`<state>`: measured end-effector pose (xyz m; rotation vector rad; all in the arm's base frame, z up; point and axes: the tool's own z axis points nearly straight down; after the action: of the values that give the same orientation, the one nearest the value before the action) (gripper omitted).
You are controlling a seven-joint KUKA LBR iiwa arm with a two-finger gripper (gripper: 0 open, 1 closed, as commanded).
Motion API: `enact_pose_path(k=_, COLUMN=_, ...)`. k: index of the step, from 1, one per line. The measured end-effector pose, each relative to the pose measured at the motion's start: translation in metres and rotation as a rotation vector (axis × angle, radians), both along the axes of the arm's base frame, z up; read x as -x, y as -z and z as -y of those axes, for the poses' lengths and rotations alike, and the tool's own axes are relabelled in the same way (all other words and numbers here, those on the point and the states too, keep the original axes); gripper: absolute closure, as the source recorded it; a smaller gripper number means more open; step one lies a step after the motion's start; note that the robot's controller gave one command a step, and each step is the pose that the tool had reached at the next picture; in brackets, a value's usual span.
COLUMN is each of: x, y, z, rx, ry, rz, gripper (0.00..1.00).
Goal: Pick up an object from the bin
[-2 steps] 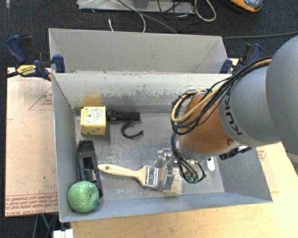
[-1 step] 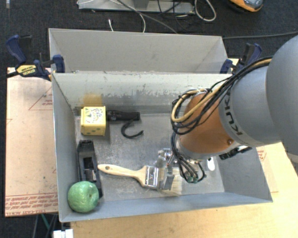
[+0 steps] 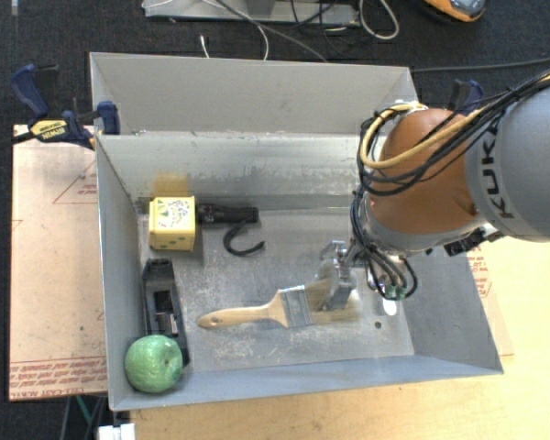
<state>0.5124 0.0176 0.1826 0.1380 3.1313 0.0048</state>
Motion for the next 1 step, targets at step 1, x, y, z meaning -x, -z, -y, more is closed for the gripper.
enact_pose_path(k=1, x=0.0079, y=0.0896, z=-0.0121, rx=0.005, ry=0.008, rz=0.001, gripper=1.0)
